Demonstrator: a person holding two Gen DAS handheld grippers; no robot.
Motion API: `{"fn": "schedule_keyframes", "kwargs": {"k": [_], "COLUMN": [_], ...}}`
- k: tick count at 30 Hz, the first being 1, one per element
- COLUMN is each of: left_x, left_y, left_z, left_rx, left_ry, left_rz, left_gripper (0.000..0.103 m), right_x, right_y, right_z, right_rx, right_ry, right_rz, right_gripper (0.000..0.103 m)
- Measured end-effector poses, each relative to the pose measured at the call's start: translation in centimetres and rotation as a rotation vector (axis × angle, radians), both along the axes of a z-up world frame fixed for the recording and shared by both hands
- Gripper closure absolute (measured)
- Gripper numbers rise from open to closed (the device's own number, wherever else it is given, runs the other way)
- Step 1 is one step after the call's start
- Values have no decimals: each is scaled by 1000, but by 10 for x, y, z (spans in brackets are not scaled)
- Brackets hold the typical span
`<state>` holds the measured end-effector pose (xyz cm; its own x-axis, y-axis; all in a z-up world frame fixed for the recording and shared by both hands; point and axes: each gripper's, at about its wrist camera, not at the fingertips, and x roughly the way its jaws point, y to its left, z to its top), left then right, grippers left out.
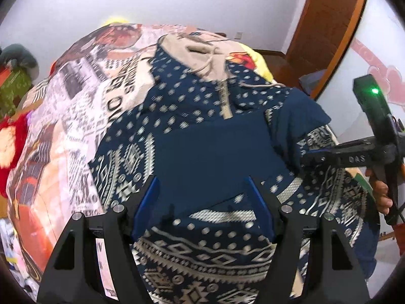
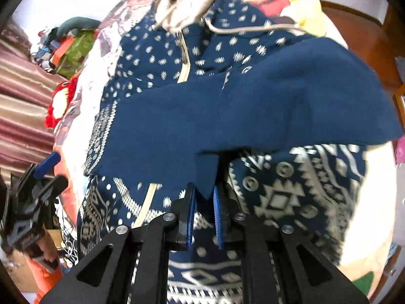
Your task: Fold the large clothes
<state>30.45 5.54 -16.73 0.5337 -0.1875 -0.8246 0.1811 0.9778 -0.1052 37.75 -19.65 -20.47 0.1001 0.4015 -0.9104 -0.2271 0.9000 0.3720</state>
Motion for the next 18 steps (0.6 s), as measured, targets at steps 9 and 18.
{"fn": "schedule_keyframes", "kwargs": {"k": [9, 18], "left_x": [55, 109], "left_y": [-105, -228], "left_z": [26, -14], "left_rx": [-18, 44], "left_ry": [37, 152], "left_rz": [-184, -360], "left_gripper": [33, 33], "right_x": [-19, -14], "right_y": [-90, -192], "right_z": [51, 48], "right_rx": [-50, -96], "right_ry": [-194, -225], "right_rz": [-109, -282], "right_gripper": [93, 93]}}
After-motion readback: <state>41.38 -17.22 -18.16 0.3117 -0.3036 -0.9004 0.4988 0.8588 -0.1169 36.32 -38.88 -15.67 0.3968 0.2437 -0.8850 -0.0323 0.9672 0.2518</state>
